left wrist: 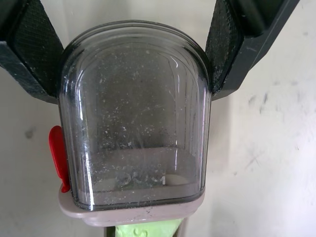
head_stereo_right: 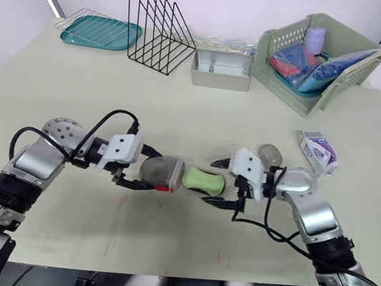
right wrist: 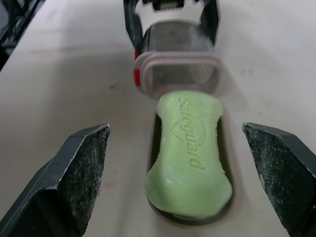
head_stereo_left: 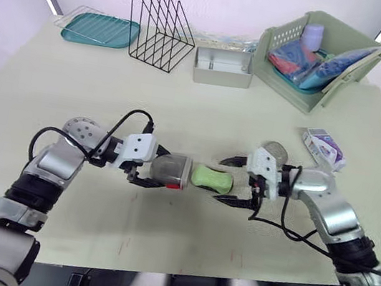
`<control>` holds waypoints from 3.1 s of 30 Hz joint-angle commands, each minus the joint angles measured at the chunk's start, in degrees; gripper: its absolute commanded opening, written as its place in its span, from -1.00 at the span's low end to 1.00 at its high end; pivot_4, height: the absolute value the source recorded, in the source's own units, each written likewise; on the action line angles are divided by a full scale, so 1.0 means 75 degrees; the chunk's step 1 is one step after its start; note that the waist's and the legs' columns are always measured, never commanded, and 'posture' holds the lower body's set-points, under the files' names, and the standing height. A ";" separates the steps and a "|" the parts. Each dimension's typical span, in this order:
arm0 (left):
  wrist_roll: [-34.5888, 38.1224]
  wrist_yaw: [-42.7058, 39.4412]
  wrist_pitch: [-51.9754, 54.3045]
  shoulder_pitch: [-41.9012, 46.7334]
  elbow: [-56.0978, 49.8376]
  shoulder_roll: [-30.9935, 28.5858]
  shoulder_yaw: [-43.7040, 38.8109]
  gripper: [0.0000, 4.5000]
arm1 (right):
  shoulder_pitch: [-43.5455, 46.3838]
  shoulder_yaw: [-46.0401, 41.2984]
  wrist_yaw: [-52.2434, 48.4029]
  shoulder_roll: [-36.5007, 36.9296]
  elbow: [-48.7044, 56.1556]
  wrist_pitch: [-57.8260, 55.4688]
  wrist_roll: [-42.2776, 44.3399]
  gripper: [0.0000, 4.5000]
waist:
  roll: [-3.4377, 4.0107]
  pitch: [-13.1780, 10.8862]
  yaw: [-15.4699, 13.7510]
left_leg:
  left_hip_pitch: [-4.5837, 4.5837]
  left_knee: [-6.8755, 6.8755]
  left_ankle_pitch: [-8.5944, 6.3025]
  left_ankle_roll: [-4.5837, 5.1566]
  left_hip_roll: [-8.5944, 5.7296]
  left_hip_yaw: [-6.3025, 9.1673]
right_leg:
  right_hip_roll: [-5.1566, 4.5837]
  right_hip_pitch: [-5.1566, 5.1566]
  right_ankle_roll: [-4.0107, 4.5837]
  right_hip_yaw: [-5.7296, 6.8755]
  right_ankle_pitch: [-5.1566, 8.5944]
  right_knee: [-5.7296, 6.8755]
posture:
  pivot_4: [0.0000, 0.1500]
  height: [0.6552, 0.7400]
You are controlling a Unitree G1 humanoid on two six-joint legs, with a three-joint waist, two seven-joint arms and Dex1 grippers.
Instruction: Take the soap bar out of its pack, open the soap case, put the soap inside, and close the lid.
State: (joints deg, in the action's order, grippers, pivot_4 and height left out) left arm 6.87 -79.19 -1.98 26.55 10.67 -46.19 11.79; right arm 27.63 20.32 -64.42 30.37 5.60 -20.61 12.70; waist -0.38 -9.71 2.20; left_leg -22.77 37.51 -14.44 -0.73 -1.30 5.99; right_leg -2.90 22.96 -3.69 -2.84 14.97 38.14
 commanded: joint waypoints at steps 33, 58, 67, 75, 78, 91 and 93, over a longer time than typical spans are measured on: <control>-0.0010 0.0120 -0.0207 0.0079 -0.0059 0.0008 -0.0088 0.60 | 0.0254 0.0539 0.0384 -0.0093 0.0150 -0.0723 -0.0868 0.46 | -0.0001 0.0000 0.0028 | 0.0001 -0.0001 0.0000 0.0000 0.0001 -0.0001 | 0.0001 0.0001 0.0000 0.0001 0.0000 0.0000 | 1.00 1.00; 0.0026 0.0173 -0.0183 0.0068 -0.0164 0.0277 -0.0044 0.60 | 0.0595 0.0671 0.0146 -0.0009 0.0309 -0.1232 -0.1072 0.09 | -0.0001 0.0001 0.0025 | 0.0000 -0.0001 0.0000 0.0000 0.0001 0.0000 | 0.0001 0.0001 0.0000 0.0002 0.0000 -0.0001 | 1.00 1.00; -0.0128 0.0285 -0.0220 0.0205 -0.0124 0.0581 0.0051 0.60 | 0.0892 0.0866 0.0124 0.0022 0.0341 -0.1495 -0.1196 0.09 | -0.0001 0.0001 0.0029 | 0.0000 -0.0002 0.0000 0.0000 0.0001 -0.0001 | 0.0001 0.0003 0.0000 0.0001 0.0000 -0.0001 | 1.00 1.00; -0.0168 0.0458 -0.0108 0.0425 -0.0118 0.0966 0.0169 0.60 | 0.1302 0.1241 -0.0061 0.0249 0.0568 -0.2099 -0.1429 0.09 | -0.0001 0.0001 0.0026 | -0.0001 -0.0001 0.0000 0.0000 -0.0001 0.0001 | 0.0000 0.0002 0.0000 0.0001 0.0000 0.0000 | 1.00 1.00; -0.0200 0.0555 -0.0051 0.0518 -0.0079 0.1134 0.0207 0.60 | 0.1487 0.1293 -0.0101 0.0264 0.0720 -0.2422 -0.1419 0.09 | -0.0001 0.0001 0.0027 | -0.0002 -0.0001 0.0000 0.0000 0.0000 0.0002 | 0.0000 0.0004 0.0000 0.0002 0.0000 0.0000 | 1.00 1.00; -0.0275 0.0890 0.0109 0.0220 -0.0364 0.1402 0.0301 0.60 | 0.1337 0.0986 -0.0277 0.0700 0.1133 -0.2684 -0.0937 0.98 | -0.0002 0.0001 0.0021 | -0.0005 -0.0001 0.0000 0.0000 -0.0002 0.0001 | -0.0004 0.0006 0.0000 0.0001 0.0000 -0.0002 | 1.00 1.00; -0.0273 0.0942 0.0160 0.0171 -0.0423 0.1424 0.0300 0.60 | 0.1244 0.0884 -0.0301 0.0865 0.1139 -0.2538 -0.0925 0.98 | -0.0001 0.0001 0.0014 | -0.0005 -0.0001 0.0000 0.0000 -0.0002 0.0003 | -0.0004 0.0006 0.0000 0.0002 0.0000 -0.0002 | 1.00 1.00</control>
State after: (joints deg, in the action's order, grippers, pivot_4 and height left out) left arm 4.33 -73.14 -1.11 27.92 10.17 -35.57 14.48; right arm 37.39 29.24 -65.94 35.43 11.75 -41.83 5.00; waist -0.39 -9.71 2.30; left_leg -22.81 37.50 -14.44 -0.73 -1.32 6.01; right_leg -2.92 23.00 -3.69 -2.82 14.97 38.12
